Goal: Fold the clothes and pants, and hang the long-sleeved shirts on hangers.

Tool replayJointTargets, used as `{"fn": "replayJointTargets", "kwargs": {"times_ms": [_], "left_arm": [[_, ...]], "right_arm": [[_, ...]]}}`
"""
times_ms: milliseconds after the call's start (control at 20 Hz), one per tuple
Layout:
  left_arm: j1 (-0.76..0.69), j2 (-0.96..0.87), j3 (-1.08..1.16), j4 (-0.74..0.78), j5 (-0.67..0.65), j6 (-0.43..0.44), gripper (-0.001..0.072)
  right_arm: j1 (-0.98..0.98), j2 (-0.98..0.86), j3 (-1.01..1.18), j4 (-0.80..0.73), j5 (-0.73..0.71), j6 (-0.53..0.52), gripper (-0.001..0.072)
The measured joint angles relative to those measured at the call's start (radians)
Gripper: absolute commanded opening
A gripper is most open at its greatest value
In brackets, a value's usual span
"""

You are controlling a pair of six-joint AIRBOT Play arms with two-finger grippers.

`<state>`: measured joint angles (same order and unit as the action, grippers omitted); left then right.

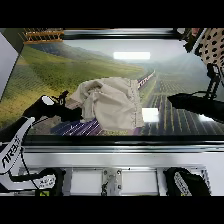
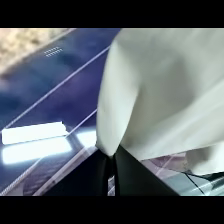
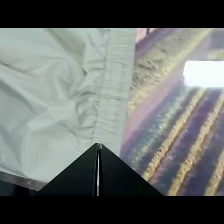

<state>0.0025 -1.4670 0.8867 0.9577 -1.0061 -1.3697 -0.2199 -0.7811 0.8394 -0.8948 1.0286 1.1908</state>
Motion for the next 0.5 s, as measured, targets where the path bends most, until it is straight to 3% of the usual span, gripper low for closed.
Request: {"fn": "replayJointTargets", "kwargs": {"times_ms": [50,100,200,500], "left_arm": [[0.003,-0.004,0.021,-0.005,-0.006,0.002,0.0005],[0.010,-0.008,0.043,-0.005,-0.016,0.002,0.0004],[0.024,-0.011,0.083,-0.005,-0.036,0.004,0.0004],[0.046,-0.015,0.133,-0.006,-0.061,0.010,0.0004]], "right_arm": [[0.002,-0.001,-0.018,-0.051,0.001,0.044,0.0019],[0.005,-0.004,-0.041,-0.103,0.003,0.093,0.0072],[0.017,-0.023,-0.101,-0.184,0.003,0.181,0.0592],[0.131,-0.206,-0.224,-0.179,-0.061,0.273,0.0567]]}}
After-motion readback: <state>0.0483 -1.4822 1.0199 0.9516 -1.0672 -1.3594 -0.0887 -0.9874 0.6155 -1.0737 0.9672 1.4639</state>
